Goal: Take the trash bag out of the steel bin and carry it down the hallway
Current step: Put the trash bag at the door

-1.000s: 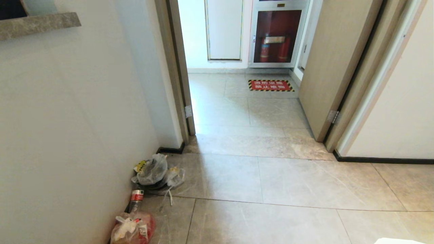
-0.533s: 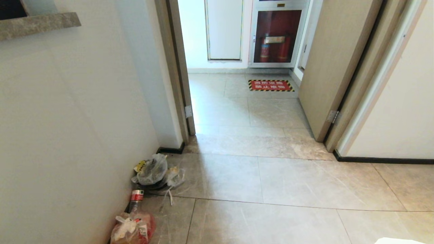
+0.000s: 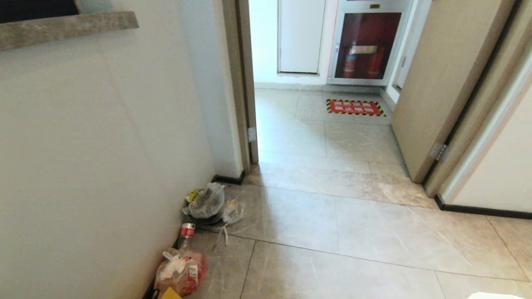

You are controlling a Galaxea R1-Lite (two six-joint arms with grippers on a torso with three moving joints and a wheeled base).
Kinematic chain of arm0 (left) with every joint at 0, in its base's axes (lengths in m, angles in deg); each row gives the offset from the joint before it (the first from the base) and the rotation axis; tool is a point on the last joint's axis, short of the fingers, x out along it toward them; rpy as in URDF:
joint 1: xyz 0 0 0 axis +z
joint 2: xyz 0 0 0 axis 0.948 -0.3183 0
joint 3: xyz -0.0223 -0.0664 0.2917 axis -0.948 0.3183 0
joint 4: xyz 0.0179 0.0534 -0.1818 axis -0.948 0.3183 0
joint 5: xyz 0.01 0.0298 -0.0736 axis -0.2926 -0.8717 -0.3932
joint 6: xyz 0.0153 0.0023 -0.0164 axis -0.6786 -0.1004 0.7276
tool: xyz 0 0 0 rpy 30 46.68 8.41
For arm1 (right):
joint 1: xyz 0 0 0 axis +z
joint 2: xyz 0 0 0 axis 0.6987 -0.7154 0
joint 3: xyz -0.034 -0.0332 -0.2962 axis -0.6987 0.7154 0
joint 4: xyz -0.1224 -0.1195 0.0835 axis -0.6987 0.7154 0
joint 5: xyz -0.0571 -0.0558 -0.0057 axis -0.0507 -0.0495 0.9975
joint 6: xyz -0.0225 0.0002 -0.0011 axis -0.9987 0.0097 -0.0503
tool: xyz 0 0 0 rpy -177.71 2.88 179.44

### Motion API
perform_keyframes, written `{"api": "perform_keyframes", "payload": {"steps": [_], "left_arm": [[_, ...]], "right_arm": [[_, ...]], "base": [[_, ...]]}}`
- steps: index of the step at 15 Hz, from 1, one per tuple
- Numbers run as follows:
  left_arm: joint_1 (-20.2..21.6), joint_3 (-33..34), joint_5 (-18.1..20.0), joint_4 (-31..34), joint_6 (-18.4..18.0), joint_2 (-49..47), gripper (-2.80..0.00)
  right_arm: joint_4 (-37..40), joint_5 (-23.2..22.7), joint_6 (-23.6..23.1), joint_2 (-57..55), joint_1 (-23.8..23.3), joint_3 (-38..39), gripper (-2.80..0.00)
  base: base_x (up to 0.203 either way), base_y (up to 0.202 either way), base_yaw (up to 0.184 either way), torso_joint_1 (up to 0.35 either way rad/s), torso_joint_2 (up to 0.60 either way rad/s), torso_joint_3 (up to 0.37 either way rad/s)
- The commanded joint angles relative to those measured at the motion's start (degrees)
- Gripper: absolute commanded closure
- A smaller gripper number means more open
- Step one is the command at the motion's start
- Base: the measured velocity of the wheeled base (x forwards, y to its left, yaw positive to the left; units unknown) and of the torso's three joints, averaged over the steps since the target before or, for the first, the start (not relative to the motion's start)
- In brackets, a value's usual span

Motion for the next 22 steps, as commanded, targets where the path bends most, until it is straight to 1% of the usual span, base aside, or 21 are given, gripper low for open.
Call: {"api": "perform_keyframes", "payload": {"steps": [1,6,9,22], "left_arm": [[0.0,0.0,0.0,0.0,0.0,0.0,0.00],[0.0,0.0,0.0,0.0,0.0,0.0,0.00],[0.0,0.0,0.0,0.0,0.0,0.0,0.00],[0.0,0.0,0.0,0.0,0.0,0.0,0.00]], "right_arm": [[0.0,0.0,0.0,0.0,0.1,0.0,0.00],[0.0,0.0,-0.1,0.0,0.1,0.0,0.00],[0.0,0.0,-0.1,0.0,0.1,0.0,0.00],[0.0,0.0,0.0,0.0,0.1,0.0,0.00]], "base": [[-0.001,-0.007,0.174,0.001,0.00,0.006],[0.000,-0.008,0.169,0.002,0.00,0.006],[0.000,-0.006,0.123,0.002,0.00,0.004],[0.000,0.000,0.000,0.000,0.00,0.000]]}}
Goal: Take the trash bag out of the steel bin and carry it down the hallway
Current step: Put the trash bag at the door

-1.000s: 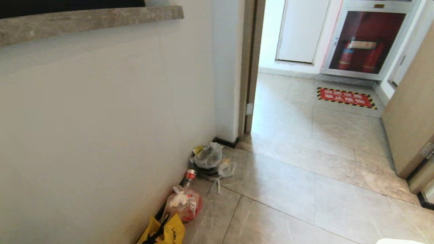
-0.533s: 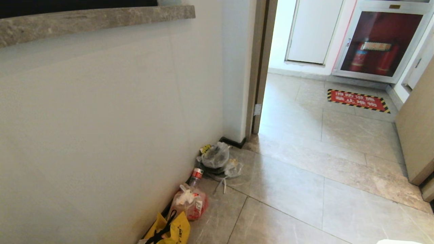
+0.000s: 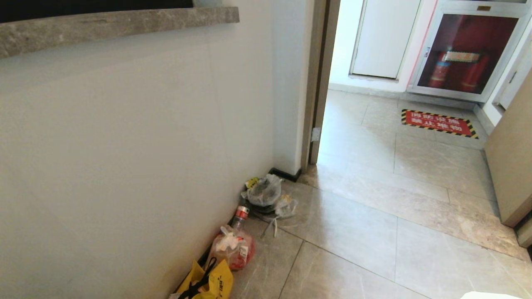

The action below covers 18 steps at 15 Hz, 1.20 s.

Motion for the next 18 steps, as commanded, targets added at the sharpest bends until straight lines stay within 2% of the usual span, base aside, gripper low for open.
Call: {"api": "perform_keyframes", "payload": {"steps": [1,8,18], "left_arm": [[0.0,0.0,0.0,0.0,0.0,-0.1,0.00],[0.0,0.0,0.0,0.0,0.0,-0.1,0.00],[0.0,0.0,0.0,0.0,0.0,0.0,0.00]], "right_arm": [[0.0,0.0,0.0,0.0,0.0,0.0,0.00],[0.1,-0.1,-0.2,0.0,0.0,0.0,0.00],[0.1,-0.1,-0.1,0.0,0.0,0.0,0.00]], "base": [[0.000,0.000,0.000,0.000,0.00,0.000],[0.000,0.000,-0.010,0.000,0.00,0.001],[0.000,0.008,-0.166,0.003,0.00,0.006]]}}
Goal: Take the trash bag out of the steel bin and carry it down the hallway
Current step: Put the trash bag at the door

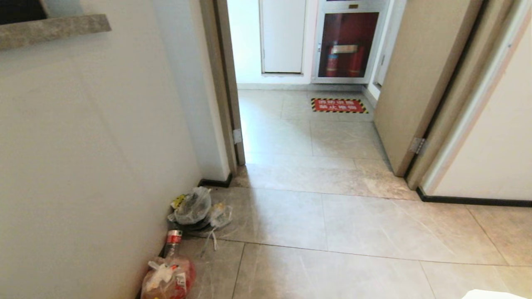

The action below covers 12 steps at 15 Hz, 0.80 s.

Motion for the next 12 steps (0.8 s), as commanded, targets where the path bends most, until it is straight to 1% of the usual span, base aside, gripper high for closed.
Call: {"api": "perform_keyframes", "payload": {"steps": [1,12], "left_arm": [[0.0,0.0,0.0,0.0,0.0,0.0,0.00],[0.0,0.0,0.0,0.0,0.0,0.0,0.00]], "right_arm": [[0.0,0.0,0.0,0.0,0.0,0.0,0.00],[0.0,0.0,0.0,0.0,0.0,0.0,0.00]], "base": [[0.006,0.007,-0.174,0.004,0.01,0.002],[0.000,0.009,-0.172,0.001,0.00,0.005]]}}
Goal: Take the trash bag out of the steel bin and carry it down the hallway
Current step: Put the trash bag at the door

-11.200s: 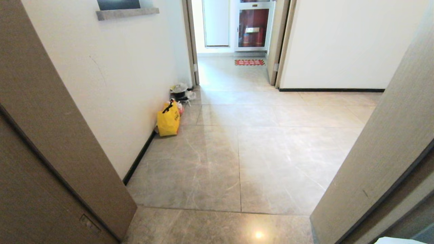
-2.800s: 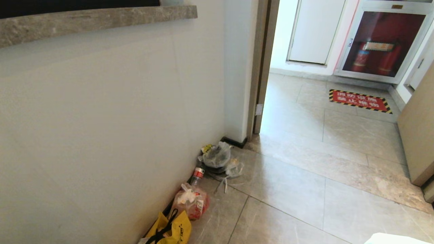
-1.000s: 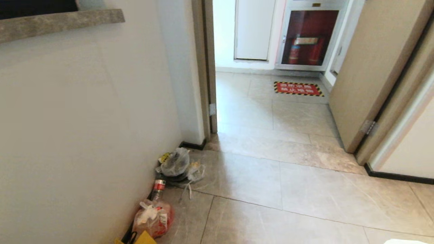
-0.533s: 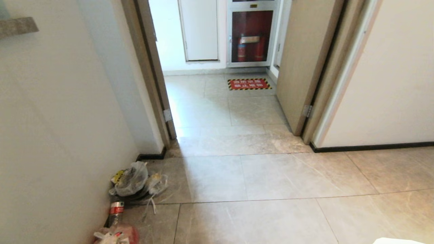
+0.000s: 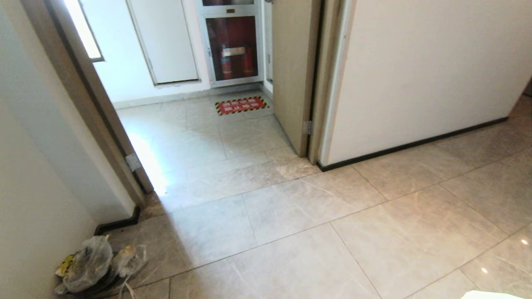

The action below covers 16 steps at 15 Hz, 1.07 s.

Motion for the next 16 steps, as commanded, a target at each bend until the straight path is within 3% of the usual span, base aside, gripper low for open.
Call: {"api": "perform_keyframes", "payload": {"steps": [1,12,16], "left_arm": [[0.0,0.0,0.0,0.0,0.0,0.0,0.00],[0.0,0.0,0.0,0.0,0.0,0.0,0.00],[0.0,0.0,0.0,0.0,0.0,0.0,0.00]], "right_arm": [[0.0,0.0,0.0,0.0,0.0,0.0,0.00],[0.0,0.0,0.0,0.0,0.0,0.0,0.00],[0.0,0.0,0.0,0.0,0.0,0.0,0.00]], "base": [[-0.006,0.009,-0.179,-0.002,0.01,-0.001],[0.000,0.010,-0.173,0.001,0.00,0.002],[-0.001,0.002,-0.058,0.001,0.00,0.001]]}}
